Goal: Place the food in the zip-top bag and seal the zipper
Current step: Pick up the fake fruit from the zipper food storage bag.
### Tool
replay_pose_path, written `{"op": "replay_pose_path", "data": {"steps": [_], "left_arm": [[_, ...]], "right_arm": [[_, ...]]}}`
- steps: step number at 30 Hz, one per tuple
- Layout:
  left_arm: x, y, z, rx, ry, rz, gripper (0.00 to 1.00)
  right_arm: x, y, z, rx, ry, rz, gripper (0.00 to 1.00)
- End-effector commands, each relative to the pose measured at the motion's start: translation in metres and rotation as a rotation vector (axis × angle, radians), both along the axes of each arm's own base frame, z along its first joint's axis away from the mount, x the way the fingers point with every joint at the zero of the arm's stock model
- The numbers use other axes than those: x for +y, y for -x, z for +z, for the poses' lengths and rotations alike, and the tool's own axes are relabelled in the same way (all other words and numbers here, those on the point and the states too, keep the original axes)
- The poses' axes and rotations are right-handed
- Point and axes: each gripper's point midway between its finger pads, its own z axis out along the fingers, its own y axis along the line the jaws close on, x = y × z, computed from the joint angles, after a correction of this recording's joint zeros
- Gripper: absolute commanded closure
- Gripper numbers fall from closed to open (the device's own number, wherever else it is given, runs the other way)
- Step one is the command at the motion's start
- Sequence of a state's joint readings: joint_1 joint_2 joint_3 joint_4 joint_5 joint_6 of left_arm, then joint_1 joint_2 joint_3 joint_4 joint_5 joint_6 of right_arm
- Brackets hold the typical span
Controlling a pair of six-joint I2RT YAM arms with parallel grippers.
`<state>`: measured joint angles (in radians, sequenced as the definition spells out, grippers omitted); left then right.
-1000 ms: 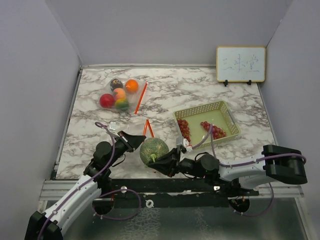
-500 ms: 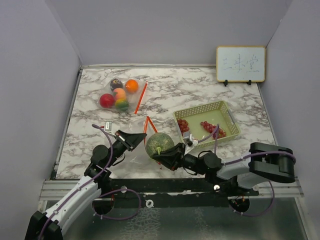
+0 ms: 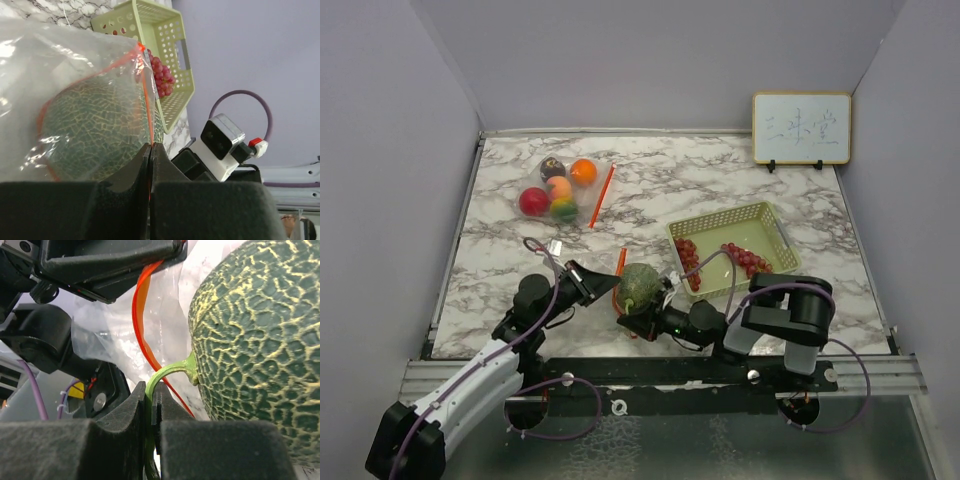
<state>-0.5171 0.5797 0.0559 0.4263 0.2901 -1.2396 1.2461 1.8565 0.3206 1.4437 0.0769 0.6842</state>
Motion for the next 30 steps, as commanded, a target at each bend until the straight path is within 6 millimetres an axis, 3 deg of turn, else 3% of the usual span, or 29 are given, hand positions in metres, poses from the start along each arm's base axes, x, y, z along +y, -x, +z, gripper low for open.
{"op": "replay_pose_path", "data": {"steps": [1,7,15,21,24,30], "left_arm": [[-0.006,0.003,0.008,-0.047,-0.131,-0.088,1.00],[-0.006,-0.004,0.019,-0.079,-0.224,-0.104,1.00],[-0.021,-0.011,0.035,-0.114,-0.146,-0.144,1.00],[-0.039,-0.012,0.079,-0.200,0.020,-0.207,1.00],[-0.045,-0.011,0.099,-0.233,0.104,-0.238,1.00],[-0.051,-0.011,0.113,-0.235,0.267,-0.269,1.00]], "right_arm": [[-0.005,-0.015,0.040,-0.043,-0.105,-0.082,0.98],[-0.025,-0.026,0.070,-0.154,-0.025,-0.151,0.98],[-0.047,-0.028,0.153,-0.338,-0.013,-0.178,0.98],[-0.079,-0.037,0.197,-0.423,-0.004,-0.276,0.98],[-0.083,-0.031,0.210,-0.461,-0.010,-0.253,0.98],[-0.078,0.001,0.242,-0.542,-0.135,-0.095,0.98]]}}
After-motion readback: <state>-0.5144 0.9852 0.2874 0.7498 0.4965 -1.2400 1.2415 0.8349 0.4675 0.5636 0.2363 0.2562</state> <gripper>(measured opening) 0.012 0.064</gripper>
